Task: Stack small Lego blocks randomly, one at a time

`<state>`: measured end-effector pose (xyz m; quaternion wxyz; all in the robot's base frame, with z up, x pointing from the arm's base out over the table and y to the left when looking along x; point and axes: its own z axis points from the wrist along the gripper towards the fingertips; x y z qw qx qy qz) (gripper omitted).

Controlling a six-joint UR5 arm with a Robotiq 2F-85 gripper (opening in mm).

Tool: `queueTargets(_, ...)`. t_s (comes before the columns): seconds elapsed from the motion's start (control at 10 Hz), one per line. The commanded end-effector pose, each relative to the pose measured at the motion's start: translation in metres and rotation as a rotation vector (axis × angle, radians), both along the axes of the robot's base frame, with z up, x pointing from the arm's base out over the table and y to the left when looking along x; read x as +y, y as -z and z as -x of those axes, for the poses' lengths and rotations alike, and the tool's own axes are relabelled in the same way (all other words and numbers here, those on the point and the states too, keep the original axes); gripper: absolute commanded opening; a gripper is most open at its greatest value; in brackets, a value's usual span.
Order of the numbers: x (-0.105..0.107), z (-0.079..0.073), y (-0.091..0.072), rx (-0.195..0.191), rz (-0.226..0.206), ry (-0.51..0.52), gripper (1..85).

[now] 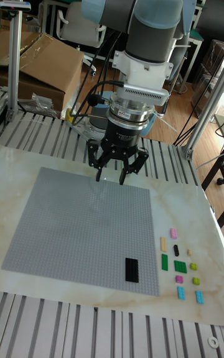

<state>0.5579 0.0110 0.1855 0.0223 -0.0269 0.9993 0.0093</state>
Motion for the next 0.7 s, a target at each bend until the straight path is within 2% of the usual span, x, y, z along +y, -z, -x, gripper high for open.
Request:
queueTargets(0.0, 0.006, -0.007, 0.003, -0.021, -0.009, -0.022, 11.7)
queueTargets(0.2, 0.010, -0.010, 0.003, -0.029, -0.019, -0.032, 11.7)
queueTargets(0.3, 0.014, -0.017, 0.004, -0.050, -0.019, -0.044, 12.7)
queueTargets(0.6, 0.052, -0.029, 0.007, -0.041, -0.051, -0.002, 13.0)
